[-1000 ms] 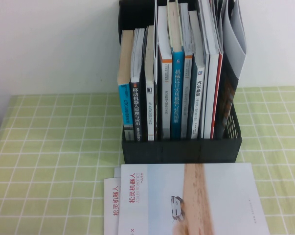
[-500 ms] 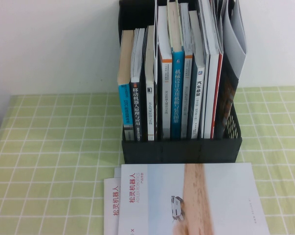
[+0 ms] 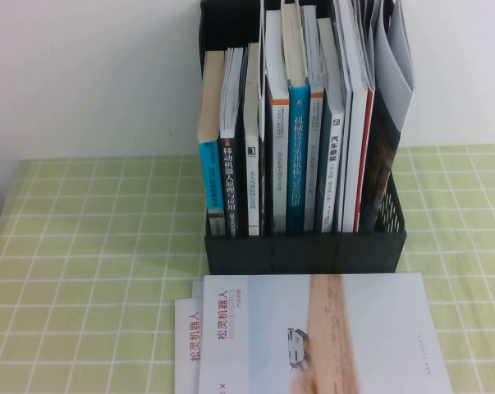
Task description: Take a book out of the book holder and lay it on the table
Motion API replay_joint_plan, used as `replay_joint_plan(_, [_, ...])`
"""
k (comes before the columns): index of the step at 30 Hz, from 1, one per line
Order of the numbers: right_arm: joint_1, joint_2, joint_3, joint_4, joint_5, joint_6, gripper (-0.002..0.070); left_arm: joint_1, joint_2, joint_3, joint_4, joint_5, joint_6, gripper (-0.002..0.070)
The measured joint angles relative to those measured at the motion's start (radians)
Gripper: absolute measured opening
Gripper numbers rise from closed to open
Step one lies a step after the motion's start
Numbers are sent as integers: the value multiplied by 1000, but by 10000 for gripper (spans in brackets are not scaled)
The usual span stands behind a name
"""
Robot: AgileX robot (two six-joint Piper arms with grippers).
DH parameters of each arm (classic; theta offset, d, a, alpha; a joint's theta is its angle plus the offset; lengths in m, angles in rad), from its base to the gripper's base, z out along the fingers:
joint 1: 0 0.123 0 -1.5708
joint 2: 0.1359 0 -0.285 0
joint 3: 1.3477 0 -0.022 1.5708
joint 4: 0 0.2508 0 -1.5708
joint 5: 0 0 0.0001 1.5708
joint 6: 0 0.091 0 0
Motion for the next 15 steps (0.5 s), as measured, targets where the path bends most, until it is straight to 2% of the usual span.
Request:
replay_joint_plan(7, [17, 188, -210, -55, 196, -99, -2, 0, 315, -285, 22, 482, 76, -3])
replay_joint_plan(11, [17, 344, -366, -60, 485, -174, -2, 0, 512, -368, -13, 740, 216, -3])
replay_joint_plan(15, [17, 508, -475, -70, 823, -208, -2, 0, 660, -379, -67, 851, 404, -3])
